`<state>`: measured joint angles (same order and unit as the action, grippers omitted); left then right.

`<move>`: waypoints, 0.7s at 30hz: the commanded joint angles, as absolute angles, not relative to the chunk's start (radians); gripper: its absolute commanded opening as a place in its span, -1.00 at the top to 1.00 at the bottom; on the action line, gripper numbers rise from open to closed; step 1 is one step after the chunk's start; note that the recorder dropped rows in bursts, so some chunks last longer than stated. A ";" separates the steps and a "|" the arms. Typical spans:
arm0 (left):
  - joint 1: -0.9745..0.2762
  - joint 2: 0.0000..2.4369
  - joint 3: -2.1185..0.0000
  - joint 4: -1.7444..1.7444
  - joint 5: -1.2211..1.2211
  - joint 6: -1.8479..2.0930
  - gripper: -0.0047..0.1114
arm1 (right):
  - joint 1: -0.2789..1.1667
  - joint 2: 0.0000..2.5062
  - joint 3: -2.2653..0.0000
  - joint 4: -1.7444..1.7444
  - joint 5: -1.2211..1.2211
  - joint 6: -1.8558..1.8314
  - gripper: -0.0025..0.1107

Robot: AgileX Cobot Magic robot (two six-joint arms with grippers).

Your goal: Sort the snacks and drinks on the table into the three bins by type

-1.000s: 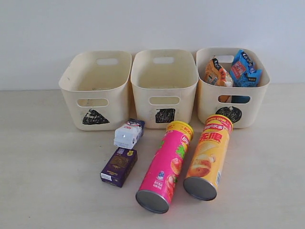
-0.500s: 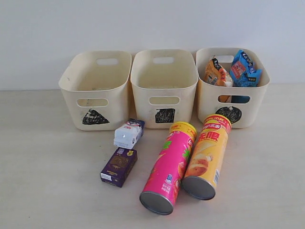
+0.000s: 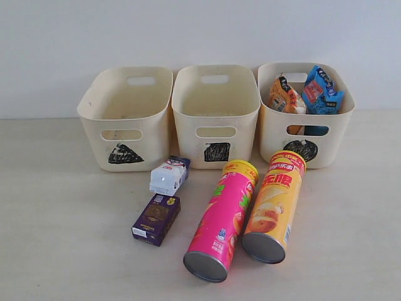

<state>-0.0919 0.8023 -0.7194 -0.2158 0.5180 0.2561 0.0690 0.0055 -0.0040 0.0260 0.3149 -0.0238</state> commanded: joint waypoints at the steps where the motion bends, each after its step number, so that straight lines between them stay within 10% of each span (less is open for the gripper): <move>1: -0.110 0.918 -0.792 -0.321 0.626 0.390 0.85 | 0.069 0.000 0.000 0.020 0.301 -0.029 0.96; 21: -0.377 1.363 -0.984 -0.355 0.592 0.425 0.85 | 0.069 0.000 0.000 0.020 0.301 -0.029 0.96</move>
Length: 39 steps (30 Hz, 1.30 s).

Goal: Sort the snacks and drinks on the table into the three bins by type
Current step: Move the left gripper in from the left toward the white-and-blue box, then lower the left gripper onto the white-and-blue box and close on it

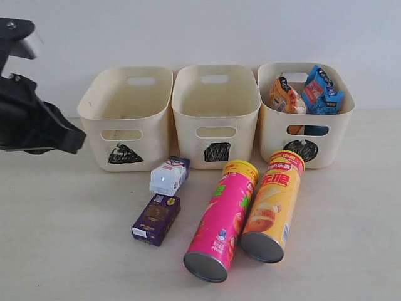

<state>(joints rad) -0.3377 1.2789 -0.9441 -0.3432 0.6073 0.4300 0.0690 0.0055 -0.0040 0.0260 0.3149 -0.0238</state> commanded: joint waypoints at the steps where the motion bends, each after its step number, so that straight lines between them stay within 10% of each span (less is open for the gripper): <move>1: -0.387 1.381 -0.993 -0.355 0.593 0.423 0.85 | 0.069 0.000 0.000 0.020 0.301 -0.029 0.96; 7: -0.463 1.502 -1.055 -0.355 0.603 0.420 0.70 | 0.069 0.000 0.000 0.020 0.301 -0.029 0.96; 18: -0.475 1.671 -1.144 -0.385 0.651 0.402 -0.68 | 0.069 0.000 0.000 0.020 0.301 -0.029 0.96; 39: -0.520 1.883 -1.153 -0.456 0.346 0.421 -0.62 | 0.069 0.000 0.000 0.020 0.301 -0.029 0.96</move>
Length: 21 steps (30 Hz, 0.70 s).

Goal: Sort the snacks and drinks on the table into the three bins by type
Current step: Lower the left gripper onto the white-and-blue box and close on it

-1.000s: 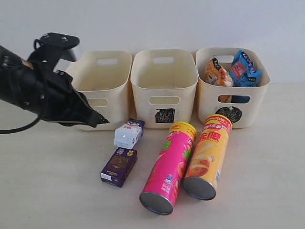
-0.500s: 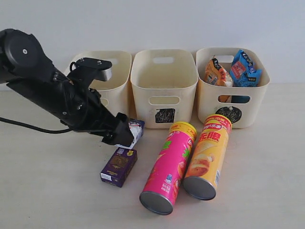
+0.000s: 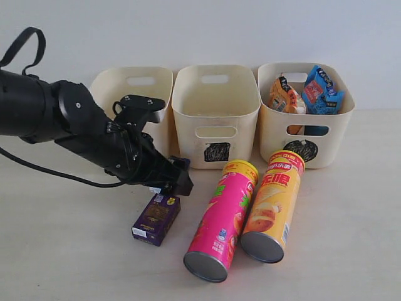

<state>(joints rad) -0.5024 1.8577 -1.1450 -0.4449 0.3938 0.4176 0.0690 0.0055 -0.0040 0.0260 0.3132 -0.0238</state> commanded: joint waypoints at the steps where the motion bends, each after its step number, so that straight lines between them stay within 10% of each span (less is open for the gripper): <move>1: -0.520 1.888 -1.153 -0.456 0.335 0.421 -0.61 | 0.069 0.000 0.000 0.020 0.301 -0.029 0.96; 21: -0.520 1.983 -1.153 -0.453 0.153 0.416 -0.46 | 0.069 0.000 0.000 0.020 0.301 -0.029 0.96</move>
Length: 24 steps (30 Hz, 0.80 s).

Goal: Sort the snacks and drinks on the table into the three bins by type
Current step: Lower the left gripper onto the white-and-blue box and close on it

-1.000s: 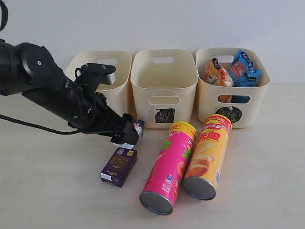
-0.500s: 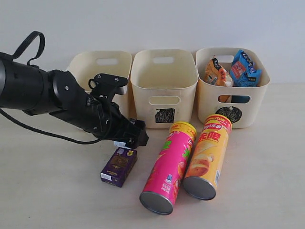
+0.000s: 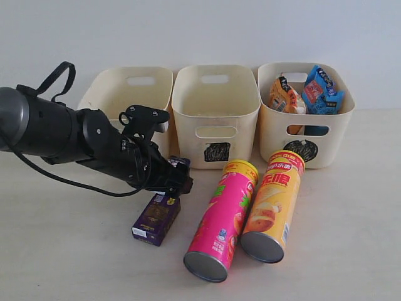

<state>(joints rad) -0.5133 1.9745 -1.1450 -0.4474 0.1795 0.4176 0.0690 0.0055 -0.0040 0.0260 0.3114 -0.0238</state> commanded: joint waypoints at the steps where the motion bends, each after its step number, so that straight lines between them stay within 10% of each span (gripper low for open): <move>1: -0.520 1.990 -1.153 -0.453 0.146 0.416 -0.46 | 0.069 0.000 0.000 0.020 0.301 -0.029 0.96; 7: -0.520 1.997 -1.153 -0.453 0.146 0.416 -0.11 | 0.069 0.000 0.000 0.020 0.301 -0.029 0.96; 12: -0.520 1.997 -1.153 -0.449 0.150 0.421 0.82 | 0.069 0.000 0.000 0.020 0.301 -0.029 0.96; 24: -0.520 1.896 -1.153 -0.432 0.217 0.424 0.85 | 0.069 0.000 0.000 0.034 0.284 -0.028 0.96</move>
<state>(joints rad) -0.5133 1.9556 -1.1471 -0.4456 0.1965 0.4196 0.0690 0.0055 -0.0040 0.0324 0.3077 -0.0238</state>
